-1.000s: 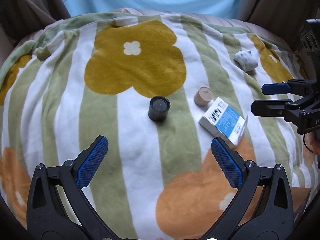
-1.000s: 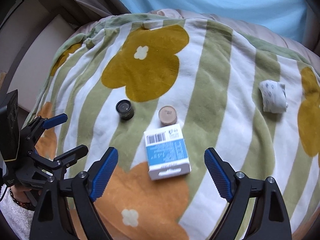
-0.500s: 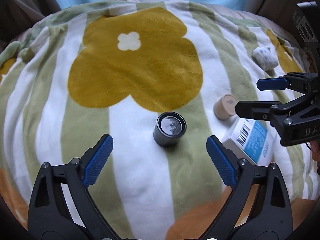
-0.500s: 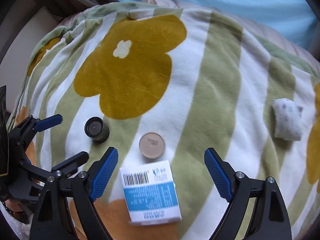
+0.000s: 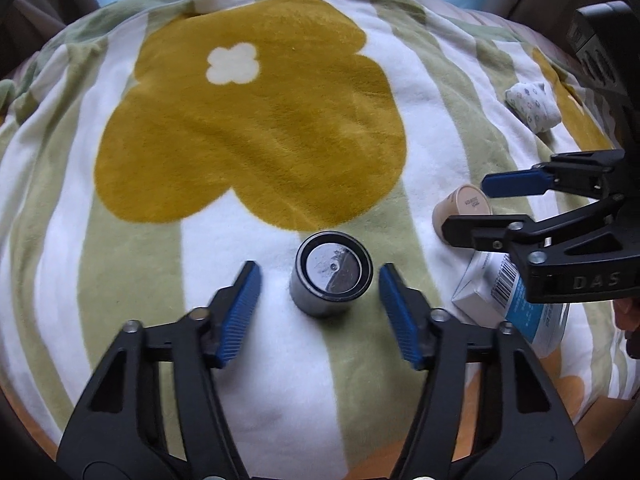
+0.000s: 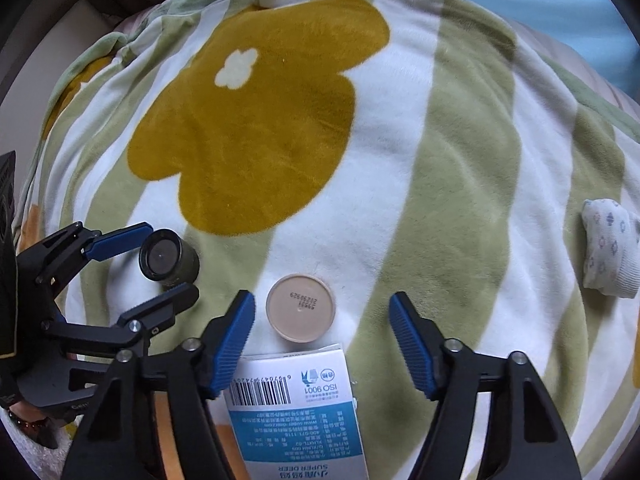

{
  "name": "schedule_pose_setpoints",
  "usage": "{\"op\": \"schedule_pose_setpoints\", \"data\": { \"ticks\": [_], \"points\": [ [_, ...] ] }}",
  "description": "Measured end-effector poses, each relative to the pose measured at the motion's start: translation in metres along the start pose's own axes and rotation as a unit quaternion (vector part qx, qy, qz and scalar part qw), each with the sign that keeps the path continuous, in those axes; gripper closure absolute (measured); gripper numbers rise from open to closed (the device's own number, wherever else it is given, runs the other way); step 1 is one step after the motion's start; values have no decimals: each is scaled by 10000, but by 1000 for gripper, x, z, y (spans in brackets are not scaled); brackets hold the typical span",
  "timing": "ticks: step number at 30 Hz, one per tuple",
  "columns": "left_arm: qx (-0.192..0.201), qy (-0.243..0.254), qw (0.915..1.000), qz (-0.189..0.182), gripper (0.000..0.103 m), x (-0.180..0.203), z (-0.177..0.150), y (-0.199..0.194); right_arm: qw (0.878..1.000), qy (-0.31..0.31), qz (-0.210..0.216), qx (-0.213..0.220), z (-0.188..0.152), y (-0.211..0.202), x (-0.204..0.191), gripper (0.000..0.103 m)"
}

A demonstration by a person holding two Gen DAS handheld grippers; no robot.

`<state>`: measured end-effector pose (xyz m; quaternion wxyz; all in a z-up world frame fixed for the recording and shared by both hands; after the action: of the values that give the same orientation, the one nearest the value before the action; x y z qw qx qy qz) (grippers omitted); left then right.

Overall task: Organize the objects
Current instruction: 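Close the left tool on the black jar while the right tool grips the beige cap, then lift the jar and cap and carry both over the cardboard box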

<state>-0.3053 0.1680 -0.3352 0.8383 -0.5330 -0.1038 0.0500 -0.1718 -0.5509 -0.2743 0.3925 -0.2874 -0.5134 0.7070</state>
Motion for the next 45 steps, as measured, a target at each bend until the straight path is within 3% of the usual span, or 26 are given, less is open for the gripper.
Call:
{"op": "schedule_pose_setpoints", "data": {
  "ticks": [4,7,27,45],
  "points": [
    [-16,83,10000,-29,66,2,0,3,10000,24,29,-26,-1,5,-1,56],
    [-28,91,9999,-52,68,3,0,4,9998,25,171,-72,-2,7,-5,72],
    [118,165,9998,-92,69,8,4,-27,9998,55,129,105,2,-15,-15,72],
    [558,492,9972,-107,69,42,-7,-124,9978,-172,-234,601,-17,-103,-41,72]
  ]
}}
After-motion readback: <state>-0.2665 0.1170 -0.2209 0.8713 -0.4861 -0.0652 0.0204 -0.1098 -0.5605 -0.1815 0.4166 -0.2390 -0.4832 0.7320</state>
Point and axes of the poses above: each gripper's, at about its wrist camera, not at the fingertips, and y roughly the way its jaws point, x to its right, z to its top, the point moved 8 cm from there along y, roughly the way its jaws point, and after that the axes turned 6 degrees about y, right-handed, at the moved point
